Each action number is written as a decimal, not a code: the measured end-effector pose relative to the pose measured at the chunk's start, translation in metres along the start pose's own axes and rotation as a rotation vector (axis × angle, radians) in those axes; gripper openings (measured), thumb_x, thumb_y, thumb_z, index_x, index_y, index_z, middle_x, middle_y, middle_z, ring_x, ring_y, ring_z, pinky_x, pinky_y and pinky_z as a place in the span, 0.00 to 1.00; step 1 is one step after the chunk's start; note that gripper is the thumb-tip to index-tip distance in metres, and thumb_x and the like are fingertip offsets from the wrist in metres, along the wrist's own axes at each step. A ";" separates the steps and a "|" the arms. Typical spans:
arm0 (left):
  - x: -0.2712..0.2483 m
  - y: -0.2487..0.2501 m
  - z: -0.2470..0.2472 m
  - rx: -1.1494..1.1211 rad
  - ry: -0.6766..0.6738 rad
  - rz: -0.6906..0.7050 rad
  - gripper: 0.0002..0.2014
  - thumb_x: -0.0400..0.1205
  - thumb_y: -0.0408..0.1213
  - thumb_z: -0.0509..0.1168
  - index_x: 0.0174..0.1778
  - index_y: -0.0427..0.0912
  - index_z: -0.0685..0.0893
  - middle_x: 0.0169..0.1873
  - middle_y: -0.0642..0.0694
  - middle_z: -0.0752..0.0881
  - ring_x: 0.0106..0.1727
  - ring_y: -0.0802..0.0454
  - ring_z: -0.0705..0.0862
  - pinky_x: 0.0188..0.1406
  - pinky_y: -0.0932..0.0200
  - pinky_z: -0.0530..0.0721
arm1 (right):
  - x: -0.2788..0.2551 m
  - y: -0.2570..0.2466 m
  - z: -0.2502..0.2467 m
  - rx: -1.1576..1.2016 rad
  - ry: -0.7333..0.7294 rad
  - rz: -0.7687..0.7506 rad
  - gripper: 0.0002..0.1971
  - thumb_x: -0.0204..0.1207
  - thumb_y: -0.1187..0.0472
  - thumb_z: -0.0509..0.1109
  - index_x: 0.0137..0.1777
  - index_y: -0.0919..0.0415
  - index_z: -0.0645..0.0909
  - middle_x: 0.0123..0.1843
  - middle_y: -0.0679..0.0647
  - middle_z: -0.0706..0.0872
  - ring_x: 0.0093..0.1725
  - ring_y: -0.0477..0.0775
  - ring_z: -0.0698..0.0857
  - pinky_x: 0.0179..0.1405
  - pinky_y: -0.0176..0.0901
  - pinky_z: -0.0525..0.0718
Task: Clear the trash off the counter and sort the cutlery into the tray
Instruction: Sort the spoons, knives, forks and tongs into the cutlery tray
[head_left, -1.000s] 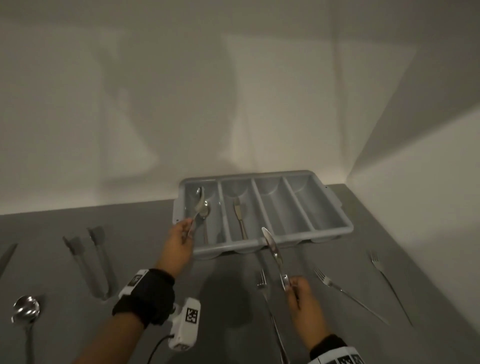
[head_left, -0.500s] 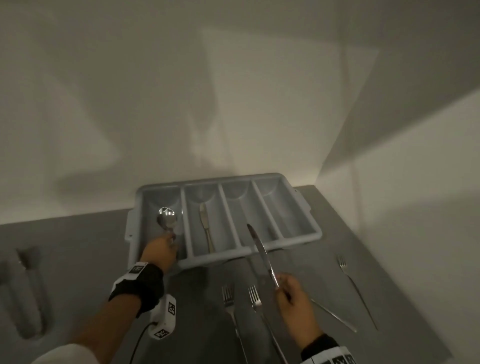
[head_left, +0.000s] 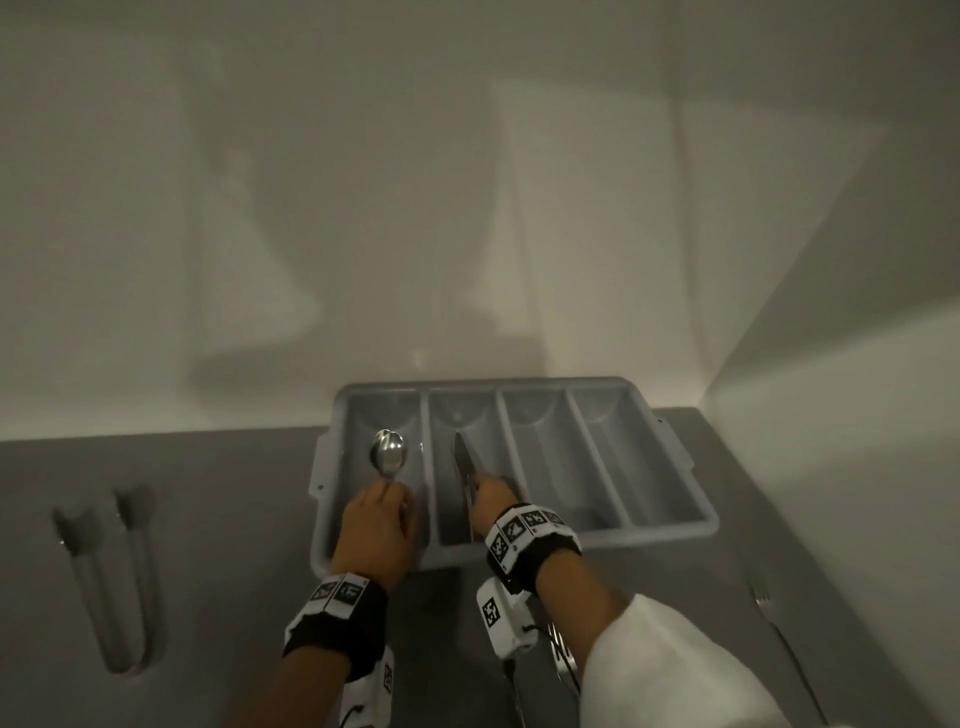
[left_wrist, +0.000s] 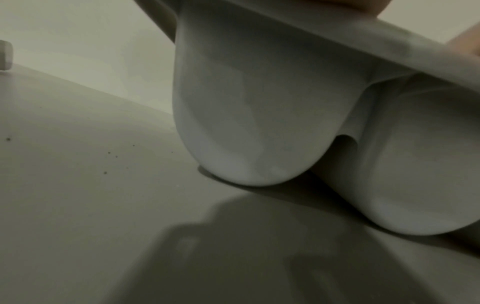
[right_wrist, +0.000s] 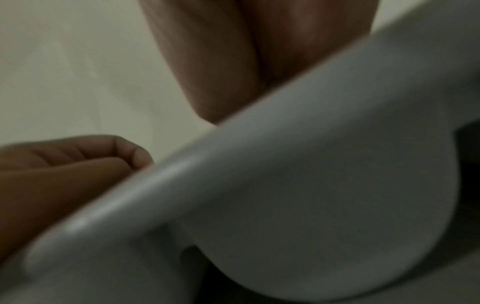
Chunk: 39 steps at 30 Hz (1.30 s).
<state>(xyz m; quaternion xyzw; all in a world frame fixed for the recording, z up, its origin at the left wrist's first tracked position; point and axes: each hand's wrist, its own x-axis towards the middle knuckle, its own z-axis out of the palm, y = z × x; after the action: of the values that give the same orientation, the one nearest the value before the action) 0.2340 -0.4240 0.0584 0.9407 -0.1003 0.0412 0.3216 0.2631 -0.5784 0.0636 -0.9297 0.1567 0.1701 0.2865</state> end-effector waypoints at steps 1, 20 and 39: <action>0.000 -0.001 0.000 -0.003 -0.004 0.004 0.05 0.76 0.36 0.61 0.37 0.51 0.74 0.40 0.52 0.76 0.44 0.55 0.74 0.48 0.61 0.71 | 0.003 0.004 0.002 -0.023 -0.049 -0.010 0.17 0.76 0.71 0.62 0.65 0.68 0.73 0.65 0.67 0.79 0.65 0.65 0.78 0.68 0.53 0.76; -0.074 0.037 0.012 -0.258 -0.170 0.263 0.10 0.72 0.56 0.54 0.34 0.56 0.75 0.30 0.57 0.78 0.33 0.63 0.76 0.36 0.70 0.71 | -0.168 0.178 0.030 0.317 0.175 0.080 0.17 0.69 0.63 0.72 0.29 0.39 0.72 0.31 0.41 0.79 0.30 0.36 0.80 0.34 0.20 0.72; -0.147 0.054 0.058 0.208 -0.746 -0.128 0.20 0.72 0.46 0.65 0.57 0.40 0.81 0.60 0.41 0.85 0.61 0.44 0.83 0.62 0.55 0.80 | -0.185 0.195 0.050 0.439 0.237 0.148 0.16 0.70 0.70 0.68 0.27 0.50 0.75 0.29 0.50 0.83 0.32 0.47 0.81 0.42 0.29 0.81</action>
<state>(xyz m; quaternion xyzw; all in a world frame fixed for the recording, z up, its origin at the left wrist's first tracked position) 0.0794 -0.4774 0.0235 0.9229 -0.1468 -0.3139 0.1680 0.0106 -0.6664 0.0064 -0.8448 0.2901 0.0424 0.4476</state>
